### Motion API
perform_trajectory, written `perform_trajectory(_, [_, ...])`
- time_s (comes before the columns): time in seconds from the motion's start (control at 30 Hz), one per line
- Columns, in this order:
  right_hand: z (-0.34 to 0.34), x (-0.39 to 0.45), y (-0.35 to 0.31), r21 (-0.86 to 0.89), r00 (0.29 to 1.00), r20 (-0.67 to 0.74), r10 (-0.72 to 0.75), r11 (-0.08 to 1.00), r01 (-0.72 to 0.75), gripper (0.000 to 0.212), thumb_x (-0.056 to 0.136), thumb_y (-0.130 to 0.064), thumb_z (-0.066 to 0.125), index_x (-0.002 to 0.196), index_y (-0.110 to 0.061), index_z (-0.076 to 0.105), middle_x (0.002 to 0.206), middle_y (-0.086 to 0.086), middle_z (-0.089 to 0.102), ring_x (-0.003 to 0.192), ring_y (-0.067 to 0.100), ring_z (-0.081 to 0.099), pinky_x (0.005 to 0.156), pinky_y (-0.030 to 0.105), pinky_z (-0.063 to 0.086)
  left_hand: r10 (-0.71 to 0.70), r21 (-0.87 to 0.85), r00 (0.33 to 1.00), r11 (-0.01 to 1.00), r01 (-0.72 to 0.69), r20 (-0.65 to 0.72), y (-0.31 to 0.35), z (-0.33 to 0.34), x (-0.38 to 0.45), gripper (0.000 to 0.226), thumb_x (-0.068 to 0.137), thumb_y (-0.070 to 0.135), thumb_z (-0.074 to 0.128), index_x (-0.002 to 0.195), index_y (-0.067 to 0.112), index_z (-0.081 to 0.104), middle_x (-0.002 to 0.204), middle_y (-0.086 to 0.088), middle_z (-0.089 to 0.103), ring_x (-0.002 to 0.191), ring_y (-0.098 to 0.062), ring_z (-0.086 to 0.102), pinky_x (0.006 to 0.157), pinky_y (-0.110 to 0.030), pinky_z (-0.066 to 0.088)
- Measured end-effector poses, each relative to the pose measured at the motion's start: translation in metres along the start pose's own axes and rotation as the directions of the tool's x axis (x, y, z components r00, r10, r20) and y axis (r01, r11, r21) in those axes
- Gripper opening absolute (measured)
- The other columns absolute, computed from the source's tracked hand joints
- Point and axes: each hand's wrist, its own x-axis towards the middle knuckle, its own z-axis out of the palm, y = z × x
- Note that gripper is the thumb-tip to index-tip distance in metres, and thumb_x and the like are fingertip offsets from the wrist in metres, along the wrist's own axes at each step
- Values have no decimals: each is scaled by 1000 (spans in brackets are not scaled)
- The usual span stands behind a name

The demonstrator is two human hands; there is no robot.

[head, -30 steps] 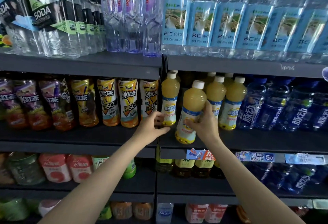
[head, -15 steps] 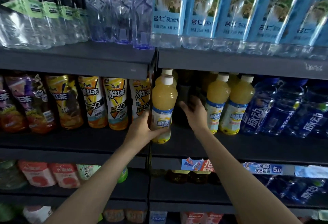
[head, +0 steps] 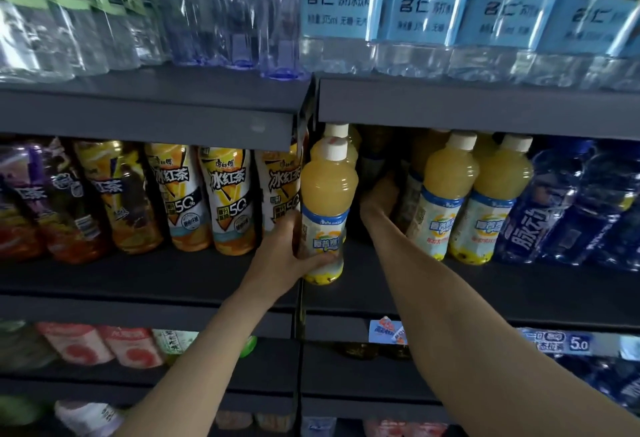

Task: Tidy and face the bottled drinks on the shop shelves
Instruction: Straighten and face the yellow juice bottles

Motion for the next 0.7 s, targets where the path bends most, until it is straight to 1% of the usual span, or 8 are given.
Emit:
perform_trajectory(0.1, [-8, -20, 1, 1, 1000, 22, -17, 1000, 17, 60, 95, -12, 49, 147, -4, 20, 146, 17, 37, 133, 32, 39, 108, 40, 35, -6, 9, 1000, 1000, 6, 5, 2, -1, -1, 56, 70, 22, 80, 111, 27, 42, 102, 20, 53, 84, 19, 50, 66, 3, 38])
perform_trajectory(0.2, [-22, -51, 13, 72, 997, -9, -81, 994, 81, 57, 87, -1, 56, 138, 1, 30, 134, 23, 47, 124, 38, 45, 100, 42, 41, -3, 41, 1000, 999, 4, -9, 4, -1, -3, 59, 72, 25, 79, 117, 21, 42, 111, 11, 51, 97, 1, 49, 67, 5, 35])
perform_trajectory(0.27, [-39, -73, 17, 81, 994, -17, -107, 991, 108, 51, 84, 3, 58, 130, 4, 35, 125, 25, 51, 118, 39, 47, 95, 41, 41, 2, 57, 1000, 998, -1, -19, 5, 0, -5, 64, 73, 26, 79, 125, 15, 42, 118, 6, 51, 104, -3, 47, 68, 4, 34])
perform_trajectory(0.4, [-71, -122, 28, 121, 970, 15, -244, 963, 241, 43, 83, -2, 64, 119, 5, 40, 120, 22, 49, 115, 34, 43, 90, 32, 36, 30, 97, 998, 995, -24, -61, 5, 4, -10, 64, 76, 24, 76, 128, 7, 42, 122, 1, 50, 108, -6, 45, 75, -4, 31])
perform_trajectory(0.5, [-93, -145, 33, 130, 956, 57, -288, 952, 279, 57, 80, -13, 73, 123, 2, 39, 121, 17, 48, 117, 29, 44, 87, 23, 34, 38, 188, 995, 982, -21, -89, 5, 8, -17, 64, 78, 33, 73, 126, 4, 42, 124, -7, 52, 113, -15, 50, 81, -16, 39])
perform_trajectory(0.57, [-105, -147, 27, 213, 960, 104, -260, 949, 233, 72, 76, -20, 78, 131, 0, 35, 126, 14, 48, 119, 26, 45, 90, 25, 39, 27, 203, 985, 979, 8, -169, 6, 10, -27, 70, 77, 36, 73, 130, 4, 40, 128, -10, 50, 118, -22, 49, 89, -26, 41])
perform_trajectory(0.63, [-115, -144, 18, 292, 959, 111, -263, 930, 221, 80, 74, -22, 80, 135, -1, 34, 129, 12, 50, 117, 24, 50, 88, 24, 45, 89, 142, 953, 989, -49, -289, 11, 9, -42, 65, 77, 32, 74, 127, 5, 44, 122, -6, 51, 113, -18, 49, 90, -19, 40])
perform_trajectory(0.7, [-122, -141, 11, 318, 953, 74, -294, 913, 257, 71, 74, -20, 80, 130, -1, 41, 120, 11, 59, 106, 23, 58, 73, 13, 44, 182, 113, 934, 982, -154, -307, 17, 9, -57, 54, 79, 28, 73, 122, 8, 48, 114, 2, 52, 107, -10, 50, 87, -9, 38])
